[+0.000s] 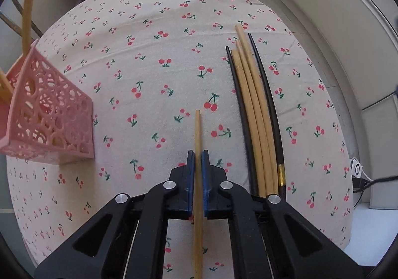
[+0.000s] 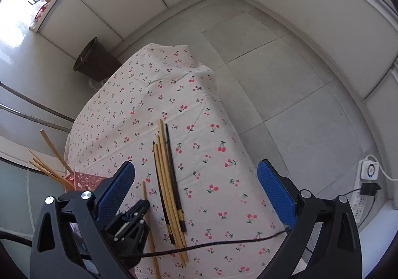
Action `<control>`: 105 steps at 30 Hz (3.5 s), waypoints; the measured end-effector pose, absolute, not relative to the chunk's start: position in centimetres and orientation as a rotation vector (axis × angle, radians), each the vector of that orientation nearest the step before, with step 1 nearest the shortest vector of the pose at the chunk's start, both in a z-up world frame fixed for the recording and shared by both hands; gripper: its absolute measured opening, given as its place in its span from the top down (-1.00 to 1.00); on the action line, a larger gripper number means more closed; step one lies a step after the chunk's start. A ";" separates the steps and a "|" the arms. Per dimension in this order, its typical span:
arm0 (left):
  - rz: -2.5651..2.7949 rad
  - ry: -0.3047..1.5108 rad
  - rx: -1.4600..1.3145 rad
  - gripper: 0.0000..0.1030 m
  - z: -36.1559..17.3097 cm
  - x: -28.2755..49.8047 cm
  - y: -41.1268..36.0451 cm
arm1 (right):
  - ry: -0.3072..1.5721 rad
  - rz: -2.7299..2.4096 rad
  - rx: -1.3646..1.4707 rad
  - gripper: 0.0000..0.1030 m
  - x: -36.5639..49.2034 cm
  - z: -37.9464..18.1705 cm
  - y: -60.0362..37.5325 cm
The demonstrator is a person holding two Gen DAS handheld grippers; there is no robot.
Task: Organize utensils
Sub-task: 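Grasp the loose wooden chopstick beside the pile with the left gripper, then lift the chopstick with the left gripper while the right gripper grasps a chopstick, then carry both held chopsticks over the pink mesh cup and open both grippers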
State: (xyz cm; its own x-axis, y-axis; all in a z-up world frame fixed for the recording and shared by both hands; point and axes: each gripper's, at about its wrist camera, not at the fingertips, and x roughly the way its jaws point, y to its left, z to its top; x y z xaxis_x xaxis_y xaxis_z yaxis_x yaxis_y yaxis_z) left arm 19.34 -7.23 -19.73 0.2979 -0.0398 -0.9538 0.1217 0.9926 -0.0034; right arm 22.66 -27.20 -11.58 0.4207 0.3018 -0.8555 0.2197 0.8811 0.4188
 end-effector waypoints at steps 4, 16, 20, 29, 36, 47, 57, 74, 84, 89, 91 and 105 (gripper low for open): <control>-0.149 1.208 0.068 0.91 -16.7 16.3 -5.3 | 1.155 0.073 0.523 -0.65 26.2 -13.8 -25.2; -0.204 1.075 0.023 0.91 -9.6 13.6 -1.8 | 1.161 0.086 0.288 -0.13 33.8 -18.5 -17.4; -0.226 1.060 0.024 0.91 -8.6 13.3 -1.4 | 1.173 0.060 0.208 0.18 34.3 -20.2 -16.4; -0.189 1.067 0.015 0.91 -8.8 13.1 -0.8 | 1.120 0.015 0.141 0.85 33.2 -19.8 -16.2; -0.210 0.987 0.003 0.90 -6.3 11.7 -0.5 | 1.054 0.048 0.161 0.85 30.0 -15.0 -17.5; -0.256 0.798 -0.034 0.91 -0.2 7.7 0.3 | 0.891 0.151 0.233 0.85 18.7 -4.4 -19.4; -0.229 0.650 -0.111 0.91 5.4 7.3 2.6 | 0.717 0.238 0.320 0.85 14.2 2.8 -19.4; -0.025 0.532 -0.272 0.91 8.6 10.6 9.7 | 0.559 0.372 0.424 0.85 16.7 10.0 -14.8; 0.064 0.534 -0.345 0.40 7.3 10.3 12.8 | 0.555 0.369 0.395 0.85 17.5 9.6 -12.6; 0.101 0.501 -0.404 0.24 8.5 8.4 15.0 | 0.555 0.356 0.385 0.85 18.0 9.2 -11.7; 0.097 0.513 -0.417 0.24 8.4 8.3 15.4 | 0.562 0.351 0.381 0.85 18.3 8.8 -11.0; 0.069 0.534 -0.304 0.11 8.2 7.4 12.9 | 0.591 0.337 0.247 0.17 17.0 5.9 -7.7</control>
State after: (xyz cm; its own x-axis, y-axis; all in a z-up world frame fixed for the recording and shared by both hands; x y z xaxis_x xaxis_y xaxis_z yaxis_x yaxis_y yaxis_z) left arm 7.43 12.90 8.17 0.8596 -0.0140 -0.5107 -0.1434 0.9529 -0.2674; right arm 17.02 -7.68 5.85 0.7785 0.3784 -0.5007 -0.2387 0.9164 0.3214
